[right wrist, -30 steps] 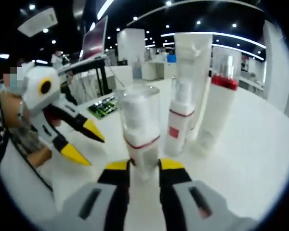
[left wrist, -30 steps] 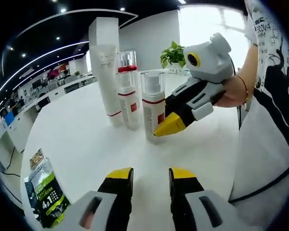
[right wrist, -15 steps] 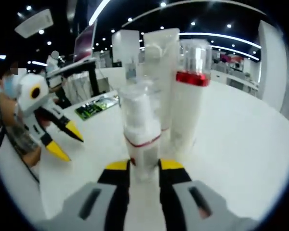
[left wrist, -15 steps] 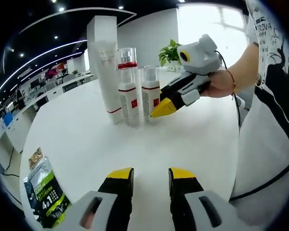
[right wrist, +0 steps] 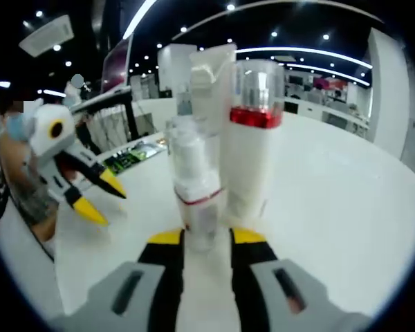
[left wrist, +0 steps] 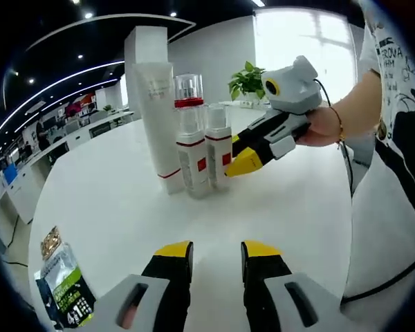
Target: Arrange the skincare products in the storage area until every visible bottle or jar stands upright without overlapping.
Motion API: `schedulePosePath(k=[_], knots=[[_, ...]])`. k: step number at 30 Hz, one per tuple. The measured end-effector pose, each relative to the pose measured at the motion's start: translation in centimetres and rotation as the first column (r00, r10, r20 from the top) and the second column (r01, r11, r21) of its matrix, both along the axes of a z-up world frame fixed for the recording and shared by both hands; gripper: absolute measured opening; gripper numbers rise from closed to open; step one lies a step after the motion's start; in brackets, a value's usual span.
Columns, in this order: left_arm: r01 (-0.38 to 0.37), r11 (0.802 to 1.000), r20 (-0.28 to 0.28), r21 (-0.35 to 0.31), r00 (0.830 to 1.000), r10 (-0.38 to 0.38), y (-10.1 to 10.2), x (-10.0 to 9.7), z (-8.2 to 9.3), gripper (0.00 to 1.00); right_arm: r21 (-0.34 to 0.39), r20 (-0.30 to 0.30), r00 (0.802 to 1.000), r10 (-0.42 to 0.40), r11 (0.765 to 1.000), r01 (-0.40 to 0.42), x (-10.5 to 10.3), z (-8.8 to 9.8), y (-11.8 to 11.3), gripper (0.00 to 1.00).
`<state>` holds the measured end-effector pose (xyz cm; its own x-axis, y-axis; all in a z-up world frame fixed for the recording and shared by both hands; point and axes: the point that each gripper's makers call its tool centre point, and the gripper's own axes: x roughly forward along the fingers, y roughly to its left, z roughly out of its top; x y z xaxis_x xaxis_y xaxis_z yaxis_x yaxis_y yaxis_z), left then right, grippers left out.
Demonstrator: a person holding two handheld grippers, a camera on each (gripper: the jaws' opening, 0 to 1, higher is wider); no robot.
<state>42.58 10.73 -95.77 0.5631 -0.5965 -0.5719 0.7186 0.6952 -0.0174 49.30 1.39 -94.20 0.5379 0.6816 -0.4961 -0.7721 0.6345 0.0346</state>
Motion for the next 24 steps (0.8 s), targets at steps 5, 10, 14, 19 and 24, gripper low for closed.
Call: schedulePosePath(k=[5,10,14,19,24], knots=[[0.004,1.000,0.020,-0.020,1.000,-0.003,-1.5,2.1,0.6,0.26,0.002,0.017,1.000,-0.014,1.000,0.014,0.3,0.4,-0.1,0.18],[0.006,1.000,0.036,0.011,0.999,-0.006,-2.5,4.0,0.3,0.24,0.011,0.022,0.999,-0.023,1.000,0.023,0.7,0.6,-0.3,0.16],[0.013,1.000,0.044,0.011,0.999,-0.014,-3.1,5.1,0.5,0.22,0.012,0.024,0.999,-0.026,1.000,0.026,0.9,0.6,-0.3,0.16],[0.038,0.999,0.055,0.017,0.998,-0.038,-4.2,6.3,0.7,0.20,0.005,0.033,0.999,-0.025,1.000,0.025,1.0,0.6,-0.2,0.13],[0.050,0.998,0.058,0.033,0.997,-0.052,-4.6,6.7,0.6,0.20,0.010,0.033,0.999,-0.032,0.999,0.031,1.2,0.7,-0.3,0.13]])
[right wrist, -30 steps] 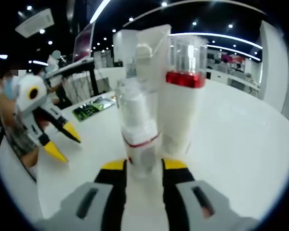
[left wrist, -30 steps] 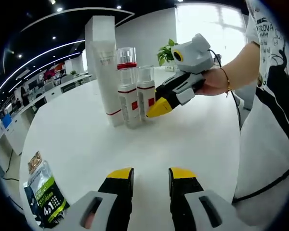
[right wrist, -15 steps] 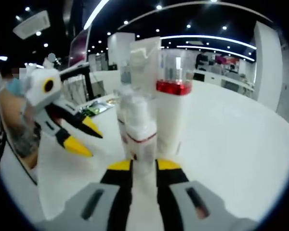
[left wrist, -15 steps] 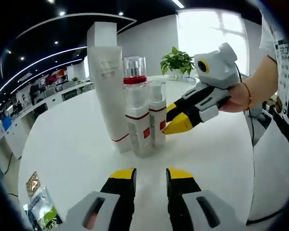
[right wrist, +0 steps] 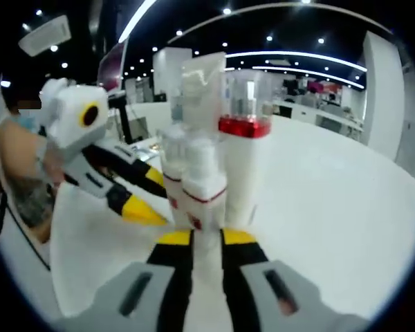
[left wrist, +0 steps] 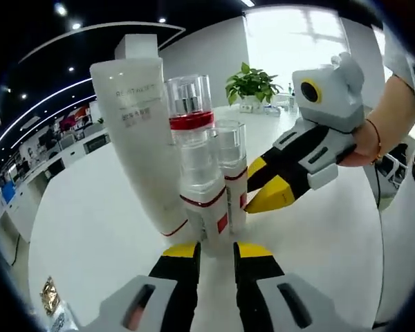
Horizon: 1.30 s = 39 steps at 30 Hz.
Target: Arrange the skincare products in the storage area until every visible bottle or jar stands upright without overlapping.
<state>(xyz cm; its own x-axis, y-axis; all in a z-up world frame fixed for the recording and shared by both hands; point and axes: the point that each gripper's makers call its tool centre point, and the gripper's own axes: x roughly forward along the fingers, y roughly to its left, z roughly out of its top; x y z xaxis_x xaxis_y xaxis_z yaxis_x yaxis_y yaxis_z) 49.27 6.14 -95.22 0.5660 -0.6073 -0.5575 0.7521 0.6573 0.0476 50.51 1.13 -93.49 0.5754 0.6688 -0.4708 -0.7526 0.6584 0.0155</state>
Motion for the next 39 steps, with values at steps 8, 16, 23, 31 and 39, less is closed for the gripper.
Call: schedulePosePath(k=[8,16,23,31,39], knots=[[-0.009,1.000,-0.002,0.008,1.000,0.009,0.1,0.4,-0.1,0.19,0.006,0.003,1.000,0.006,1.000,-0.006,0.1,0.2,0.3,0.13],[-0.017,1.000,0.004,0.026,1.000,0.017,0.0,0.8,-0.3,0.18,0.002,0.002,1.000,0.013,1.000,-0.013,0.2,0.3,0.1,0.13],[-0.024,0.999,0.002,0.027,1.000,0.024,-0.2,0.7,-0.3,0.18,-0.005,0.007,1.000,0.018,1.000,-0.018,0.2,0.4,0.1,0.13],[-0.048,0.999,-0.017,0.026,0.999,0.048,0.3,0.4,-0.5,0.19,-0.014,0.002,1.000,0.007,1.000,-0.007,0.1,0.3,-0.2,0.13],[-0.128,0.992,-0.030,0.004,0.991,0.128,2.0,-0.6,0.3,0.20,-0.039,-0.042,0.999,-0.013,0.999,0.011,-0.8,-0.6,-0.7,0.15]])
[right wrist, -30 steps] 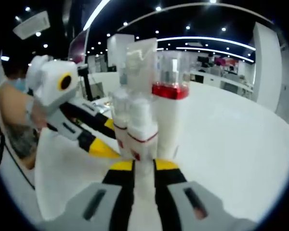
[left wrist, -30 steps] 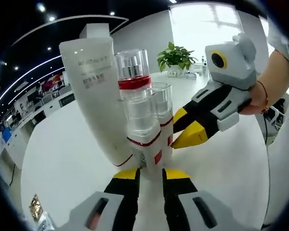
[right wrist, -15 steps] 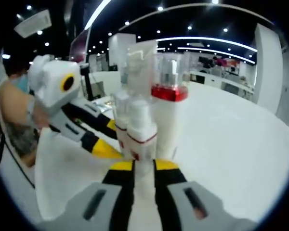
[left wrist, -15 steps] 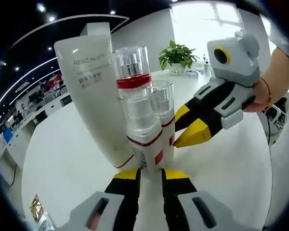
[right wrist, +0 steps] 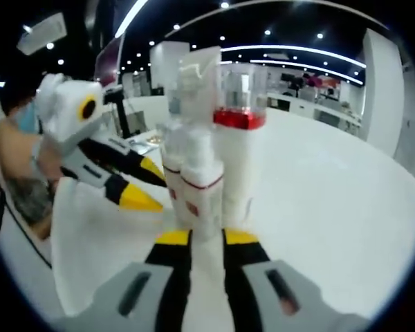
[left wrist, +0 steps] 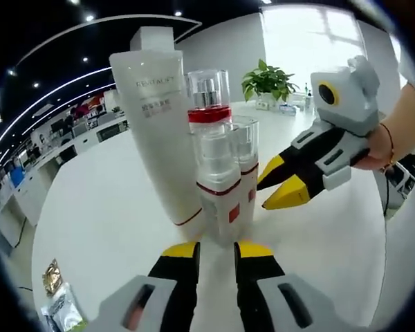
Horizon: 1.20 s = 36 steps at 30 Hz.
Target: Arrange the skincare products in the storage area until every visible bottle or jar stands upright without overlapping.
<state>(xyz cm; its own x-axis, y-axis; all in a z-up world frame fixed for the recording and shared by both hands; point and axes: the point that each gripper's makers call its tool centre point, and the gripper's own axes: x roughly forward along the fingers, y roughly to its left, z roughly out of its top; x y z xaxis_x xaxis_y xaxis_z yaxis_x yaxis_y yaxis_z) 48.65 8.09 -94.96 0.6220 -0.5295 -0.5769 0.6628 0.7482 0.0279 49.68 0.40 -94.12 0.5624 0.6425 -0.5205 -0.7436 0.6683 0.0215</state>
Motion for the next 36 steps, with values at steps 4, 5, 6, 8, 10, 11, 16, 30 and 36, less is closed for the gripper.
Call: schedulePosePath(k=[4,5,6,8,10,11,16,30,36], knots=[[-0.030,1.000,-0.010,-0.006,1.000,0.030,0.9,-0.9,0.3,0.20,0.019,-0.019,1.000,-0.002,1.000,0.003,-0.7,0.1,0.1,0.17],[-0.034,0.999,-0.013,-0.005,0.999,0.034,1.1,-1.1,0.3,0.20,0.024,-0.030,1.000,-0.002,1.000,0.003,-0.9,0.1,0.2,0.17],[-0.044,0.999,-0.015,-0.004,0.999,0.044,1.4,-1.4,0.4,0.20,0.028,-0.042,0.999,-0.002,1.000,0.003,-1.1,0.1,0.3,0.18],[-0.056,0.998,-0.017,-0.003,0.998,0.056,1.9,-2.0,0.5,0.21,0.040,-0.060,0.998,0.003,0.999,0.000,-1.4,0.2,0.7,0.19],[-0.066,0.998,-0.022,-0.011,0.998,0.065,2.1,-2.3,0.6,0.21,0.046,-0.071,0.997,0.010,0.999,-0.007,-1.9,0.2,1.1,0.20],[-0.076,0.997,-0.023,-0.019,0.997,0.076,2.4,-2.6,0.8,0.21,0.051,-0.076,0.997,0.016,0.999,-0.012,-2.0,0.3,1.3,0.21],[-0.129,0.991,-0.025,-0.041,0.991,0.128,3.9,-3.4,1.5,0.23,0.069,-0.101,0.992,0.075,0.995,-0.068,-3.5,0.4,3.0,0.22],[-0.276,0.961,-0.016,-0.023,0.961,0.276,8.1,-3.5,3.4,0.24,0.096,-0.115,0.961,0.251,0.966,-0.240,-6.1,1.0,8.2,0.22],[-0.399,0.917,-0.007,0.000,0.917,0.399,12.0,-4.2,3.1,0.24,0.126,-0.128,0.947,0.296,0.952,-0.280,-6.6,1.3,10.6,0.23]])
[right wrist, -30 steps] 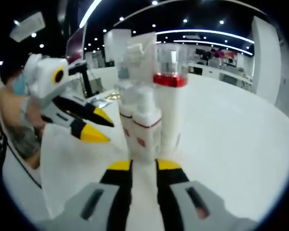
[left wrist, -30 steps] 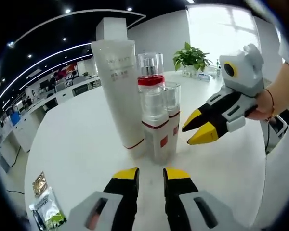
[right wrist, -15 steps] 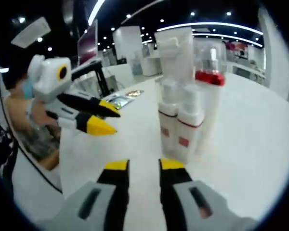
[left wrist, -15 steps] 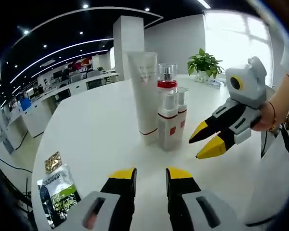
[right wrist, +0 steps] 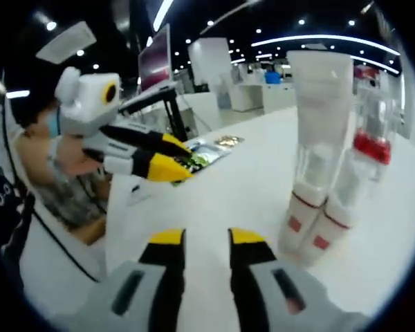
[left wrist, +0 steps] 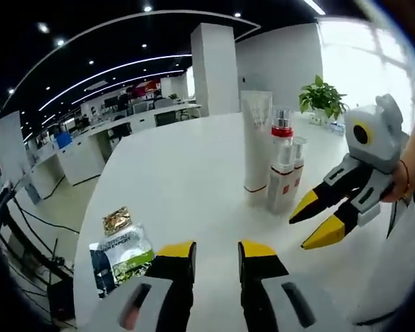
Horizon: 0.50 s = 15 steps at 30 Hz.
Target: Arrange the skincare products in the storage area until every visible bottle or jar stands upright without overlapping.
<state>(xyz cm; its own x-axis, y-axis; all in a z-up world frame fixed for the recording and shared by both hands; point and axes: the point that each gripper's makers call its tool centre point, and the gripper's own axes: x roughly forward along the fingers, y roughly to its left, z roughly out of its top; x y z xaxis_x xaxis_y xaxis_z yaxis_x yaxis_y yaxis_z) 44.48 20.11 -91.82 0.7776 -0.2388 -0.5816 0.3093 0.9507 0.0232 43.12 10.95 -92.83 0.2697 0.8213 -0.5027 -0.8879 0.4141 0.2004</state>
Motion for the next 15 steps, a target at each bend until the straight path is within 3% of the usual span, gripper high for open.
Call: schedulePosePath(k=[5,14,15], knots=[[-0.166,0.986,-0.027,0.007,0.986,0.166,4.8,-1.1,-0.9,0.24,0.016,0.015,0.999,0.044,0.999,-0.044,-0.3,0.4,3.0,0.25],[-0.321,0.947,-0.064,0.021,0.945,0.322,10.5,-3.1,-2.0,0.25,0.012,0.012,0.998,0.066,0.998,-0.066,0.1,0.1,6.8,0.27],[-0.353,0.936,-0.079,0.008,0.933,0.352,11.2,-3.4,-2.3,0.25,0.014,0.003,0.998,0.061,0.998,-0.061,0.3,0.0,7.1,0.27]])
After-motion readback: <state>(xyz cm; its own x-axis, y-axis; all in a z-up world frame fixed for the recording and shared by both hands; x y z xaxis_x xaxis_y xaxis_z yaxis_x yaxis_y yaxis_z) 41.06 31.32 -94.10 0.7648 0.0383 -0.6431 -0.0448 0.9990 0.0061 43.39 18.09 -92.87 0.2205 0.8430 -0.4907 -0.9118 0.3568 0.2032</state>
